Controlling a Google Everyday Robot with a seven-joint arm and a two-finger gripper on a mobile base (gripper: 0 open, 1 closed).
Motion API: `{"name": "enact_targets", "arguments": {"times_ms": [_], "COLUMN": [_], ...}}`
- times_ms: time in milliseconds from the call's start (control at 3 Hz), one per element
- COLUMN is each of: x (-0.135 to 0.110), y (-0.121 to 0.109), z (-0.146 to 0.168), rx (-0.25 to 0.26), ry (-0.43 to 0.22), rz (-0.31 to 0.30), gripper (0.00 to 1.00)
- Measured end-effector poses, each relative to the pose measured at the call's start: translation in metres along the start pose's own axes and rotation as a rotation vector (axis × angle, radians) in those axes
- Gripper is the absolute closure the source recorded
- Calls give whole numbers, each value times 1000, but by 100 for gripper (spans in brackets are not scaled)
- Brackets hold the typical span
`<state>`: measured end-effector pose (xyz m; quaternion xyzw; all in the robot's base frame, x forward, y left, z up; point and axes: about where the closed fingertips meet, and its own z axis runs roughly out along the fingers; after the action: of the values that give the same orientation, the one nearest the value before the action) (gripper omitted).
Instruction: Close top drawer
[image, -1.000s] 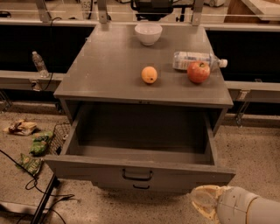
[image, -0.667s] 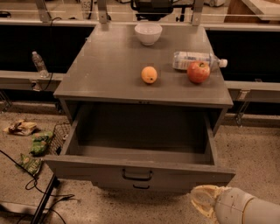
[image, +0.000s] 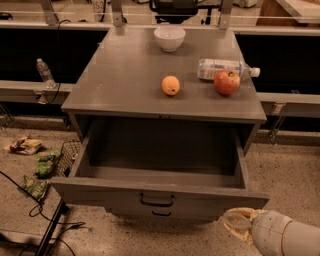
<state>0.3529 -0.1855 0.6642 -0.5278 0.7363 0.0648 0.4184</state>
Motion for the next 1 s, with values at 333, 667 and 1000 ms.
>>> {"name": "enact_targets", "arguments": {"times_ms": [333,667,1000], "x": [15,37,42], "y": [-7,-51,-58], "z": [20,78,100], "rx": [-11,14,17], "ry": [-25,-44,-64], "rz": [-37,-112,-126], "gripper": [100,100,100]}}
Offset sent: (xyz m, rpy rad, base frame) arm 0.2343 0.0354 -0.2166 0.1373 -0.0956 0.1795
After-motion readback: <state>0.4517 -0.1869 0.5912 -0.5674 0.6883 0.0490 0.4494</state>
